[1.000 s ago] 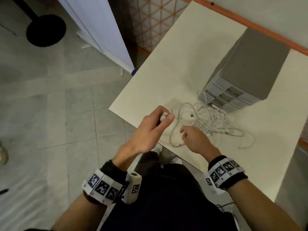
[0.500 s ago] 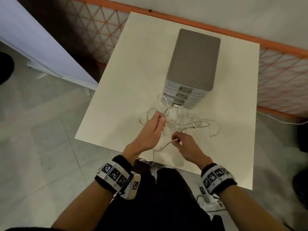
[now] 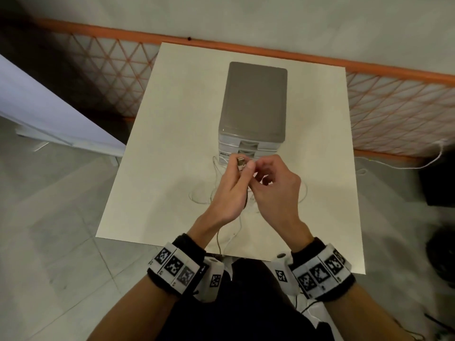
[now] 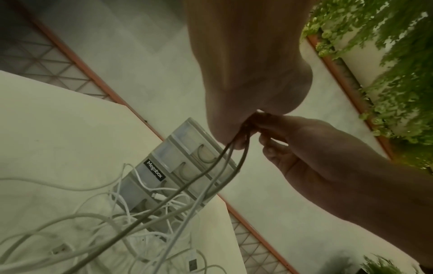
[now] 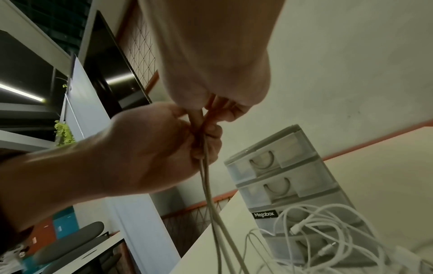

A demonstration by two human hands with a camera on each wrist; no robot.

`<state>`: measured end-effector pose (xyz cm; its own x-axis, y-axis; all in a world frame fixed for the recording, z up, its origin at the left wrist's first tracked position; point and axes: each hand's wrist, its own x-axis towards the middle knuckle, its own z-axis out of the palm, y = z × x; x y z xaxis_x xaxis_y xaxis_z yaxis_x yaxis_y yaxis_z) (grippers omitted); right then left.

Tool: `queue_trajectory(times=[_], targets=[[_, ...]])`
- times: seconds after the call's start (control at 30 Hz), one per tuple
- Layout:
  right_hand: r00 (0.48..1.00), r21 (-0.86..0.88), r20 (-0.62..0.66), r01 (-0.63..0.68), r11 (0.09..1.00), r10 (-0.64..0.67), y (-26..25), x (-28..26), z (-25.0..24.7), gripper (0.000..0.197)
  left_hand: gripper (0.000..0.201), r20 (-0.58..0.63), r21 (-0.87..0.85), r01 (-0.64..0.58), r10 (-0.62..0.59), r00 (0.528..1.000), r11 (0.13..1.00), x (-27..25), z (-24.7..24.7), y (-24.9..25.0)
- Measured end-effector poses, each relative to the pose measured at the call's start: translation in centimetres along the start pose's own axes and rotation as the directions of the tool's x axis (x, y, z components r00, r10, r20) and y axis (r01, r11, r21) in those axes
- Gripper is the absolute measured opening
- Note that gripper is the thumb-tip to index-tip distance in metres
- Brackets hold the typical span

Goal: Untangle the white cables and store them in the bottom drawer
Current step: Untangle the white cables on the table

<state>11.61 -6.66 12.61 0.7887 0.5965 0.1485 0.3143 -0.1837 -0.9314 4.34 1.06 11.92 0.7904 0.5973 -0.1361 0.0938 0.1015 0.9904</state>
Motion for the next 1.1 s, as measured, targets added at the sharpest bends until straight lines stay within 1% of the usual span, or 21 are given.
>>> queue_trajectory(times=[0.07,0.1,0.13,0.17,0.23,0.27,0.3,0.43,0.5,0.6,0.63,0.7,0.73,0.77,0.8,0.83,0.87,0.9,0.93,1.0,1.1], targets=[[0.999,0.007,-0.028,0.021,1.0,-0.021,0.2,-0.1,0.4,0.032,0.017,-0.075,0.034,-0.055,0.057,0.996,0.998,0.2,-0.3,0.1],[1.0,0.025,-0.015,0.012,1.0,-0.012,0.4,-0.4,0.5,0.033,0.019,-0.123,0.026,-0.075,0.078,0.989,0.997,0.1,-0.5,0.3],[0.999,0.036,0.043,-0.009,0.999,0.007,0.7,-0.6,0.6,0.034,0.023,-0.178,-0.002,-0.083,0.081,0.981,0.997,0.2,-0.7,0.5],[0.988,0.034,0.151,-0.03,0.999,0.024,1.0,-1.0,0.8,0.033,0.026,-0.219,-0.052,-0.093,0.08,0.972,0.994,0.2,-1.0,1.0],[0.919,0.03,0.395,-0.029,0.999,0.015,2.2,-2.0,1.4,0.021,0.03,-0.263,-0.164,-0.113,0.067,0.963,0.98,0.2,-1.6,2.1],[0.884,0.034,0.468,-0.009,0.999,-0.008,2.8,-2.5,1.7,0.012,0.03,-0.277,-0.203,-0.128,0.069,0.958,0.971,0.3,-2.0,2.7],[0.867,0.034,0.497,0.006,0.999,-0.022,3.3,-2.8,2.0,0.007,0.031,-0.291,-0.226,-0.146,0.076,0.954,0.963,0.3,-2.5,3.2],[0.883,-0.013,0.461,0.105,0.994,-0.087,4.8,-2.5,2.3,0.016,0.035,-0.36,-0.24,-0.15,0.055,0.931,0.959,0.1,-4.9,4.7],[0.868,-0.059,0.478,0.187,0.981,-0.137,5.2,-1.8,2.2,0.022,0.036,-0.38,-0.219,-0.166,0.072,0.922,0.961,-0.3,-5.7,5.2],[0.827,-0.19,0.533,0.325,0.926,-0.181,5.6,-1.0,2.1,0.027,0.035,-0.405,-0.212,-0.196,0.097,0.909,0.957,-1.1,-6.5,5.9],[0.817,-0.213,0.554,0.323,0.922,-0.158,5.7,-0.7,2.1,0.025,0.034,-0.421,-0.226,-0.205,0.094,0.902,0.952,-1.3,-6.9,6.2],[0.811,-0.221,0.583,0.226,0.949,-0.058,5.9,-0.1,1.8,0.025,0.033,-0.446,-0.261,-0.209,0.074,0.892,0.942,-1.4,-7.6,6.8],[0.816,-0.211,0.578,0.181,0.961,-0.027,5.8,0.2,1.5,0.03,0.032,-0.444,-0.246,-0.205,0.077,0.893,0.947,-1.5,-7.9,6.9],[0.826,-0.194,0.564,0.157,0.968,-0.02,5.4,0.5,1.2,0.037,0.03,-0.422,-0.192,-0.188,0.092,0.902,0.963,-1.6,-8.1,6.9],[0.837,-0.168,0.546,0.144,0.975,-0.03,4.8,0.9,1.0,0.04,0.027,-0.378,-0.081,-0.159,0.117,0.918,0.984,-1.6,-8.3,6.5],[0.85,-0.129,0.524,0.14,0.982,-0.052,3.8,1.3,0.9,0.037,0.023,-0.298,0.078,-0.125,0.143,0.944,0.989,-1.6,-8.3,5.9],[0.863,-0.082,0.5,0.14,0.987,-0.081,2.7,1.9,0.7,0.031,0.019,-0.189,0.251,-0.09,0.141,0.972,0.964,-1.6,-8.2,5.1],[0.871,-0.036,0.479,0.14,0.989,-0.106,1.5,2.4,0.6,0.025,0.019,-0.082,0.392,-0.064,0.104,0.991,0.918,-1.6,-8.0,4.4],[0.875,0.002,0.467,0.139,0.99,-0.123,0.5,3.1,0.5,0.021,0.02,-0.003,0.471,-0.056,0.065,0.998,0.881,-1.7,-7.8,3.6],[0.871,0.049,0.467,0.143,0.989,-0.149,-0.8,4.0,0.2,0.017,0.026,0.048,0.466,-0.076,0.061,0.997,0.882,-1.9,-7.7,3.0],[0.849,0.063,0.513,0.107,0.992,-0.124,-0.5,3.9,0.2,0.018,0.031,-0.016,0.344,-0.137,0.152,0.988,0.929,-2.1,-8.2,3.6]])
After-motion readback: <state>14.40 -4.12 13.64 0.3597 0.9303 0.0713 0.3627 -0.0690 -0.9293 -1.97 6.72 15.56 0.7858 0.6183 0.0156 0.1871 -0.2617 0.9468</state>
